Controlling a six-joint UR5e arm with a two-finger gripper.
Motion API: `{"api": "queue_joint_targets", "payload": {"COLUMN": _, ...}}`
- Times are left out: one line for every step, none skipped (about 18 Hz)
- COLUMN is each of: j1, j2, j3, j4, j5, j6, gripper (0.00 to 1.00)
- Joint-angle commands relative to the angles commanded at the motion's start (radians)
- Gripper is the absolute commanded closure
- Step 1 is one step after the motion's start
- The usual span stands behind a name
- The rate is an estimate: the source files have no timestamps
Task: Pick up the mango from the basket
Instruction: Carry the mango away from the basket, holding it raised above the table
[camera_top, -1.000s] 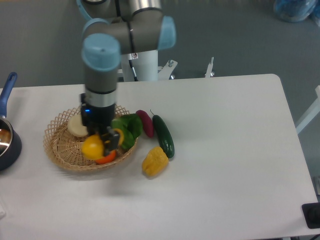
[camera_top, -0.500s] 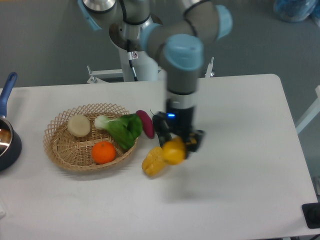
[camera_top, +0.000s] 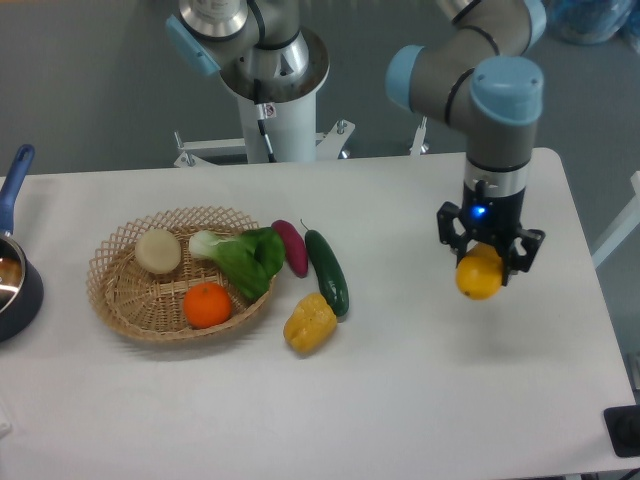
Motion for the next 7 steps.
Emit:
{"api": "queue_joint_targets", "payload": {"j1": -0.003, "j2": 0.000, "j3": 0.017, "j4": -0.038, "j5": 0.008, "j6": 0.000, "gripper": 0.60}}
{"api": "queue_joint_targets", "payload": {"j1": -0.008, "j2": 0.000, "j3": 0.035, "j4": -0.062, "j5": 0.018, "j6": -0.002, "gripper": 0.60}}
{"api": "queue_joint_targets", "payload": {"j1": -0.009, "j2": 0.000, "j3": 0.051, "j4": -0.080, "j5": 0.026, "j6": -0.003, "gripper": 0.60}}
{"api": "queue_joint_targets", "payload": {"j1": -0.011, "j2": 0.002, "j3": 0.063, "j4": -0.100, "j5": 0.028, "j6": -0.009, "gripper": 0.60}}
{"api": "queue_joint_targets", "payload": {"j1": -0.012, "j2": 0.003, "j3": 0.068, "j4": -0.118, "j5": 0.028, "j6": -0.009, "gripper": 0.60}}
{"api": "queue_joint_targets", "payload": {"j1": -0.012, "j2": 0.009, "j3": 0.069, "j4": -0.134, "j5": 0.029, "j6": -0.011, "gripper": 0.60}}
{"api": "queue_joint_targets", "payload": {"j1": -0.012, "j2": 0.017, "j3": 0.065, "j4": -0.139, "j5": 0.029, "j6": -0.011, "gripper": 0.60}}
